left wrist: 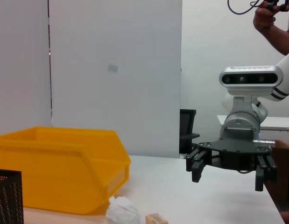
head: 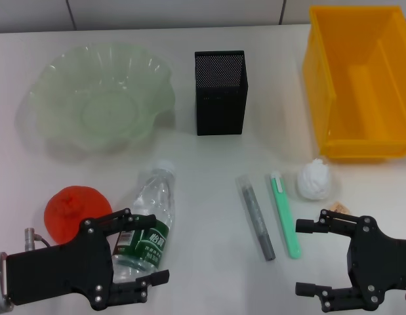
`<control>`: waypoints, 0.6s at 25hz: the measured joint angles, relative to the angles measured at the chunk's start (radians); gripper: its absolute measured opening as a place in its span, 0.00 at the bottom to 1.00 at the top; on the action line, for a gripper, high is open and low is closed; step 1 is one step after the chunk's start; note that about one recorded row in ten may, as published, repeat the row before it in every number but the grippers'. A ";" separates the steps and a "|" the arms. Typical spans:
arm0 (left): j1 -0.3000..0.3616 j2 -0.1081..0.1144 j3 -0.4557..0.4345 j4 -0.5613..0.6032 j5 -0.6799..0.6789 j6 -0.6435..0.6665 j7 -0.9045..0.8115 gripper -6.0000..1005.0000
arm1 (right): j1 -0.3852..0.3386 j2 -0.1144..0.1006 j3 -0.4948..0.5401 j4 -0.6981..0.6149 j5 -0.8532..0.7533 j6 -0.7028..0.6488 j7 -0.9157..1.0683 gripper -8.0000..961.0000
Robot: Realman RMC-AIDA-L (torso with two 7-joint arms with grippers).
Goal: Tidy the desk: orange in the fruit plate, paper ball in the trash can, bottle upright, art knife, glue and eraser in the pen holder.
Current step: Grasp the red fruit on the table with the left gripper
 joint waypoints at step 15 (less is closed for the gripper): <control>0.024 -0.003 -0.328 -0.067 -0.008 -0.003 0.068 0.72 | -0.005 0.001 0.009 0.002 0.005 0.000 -0.004 0.87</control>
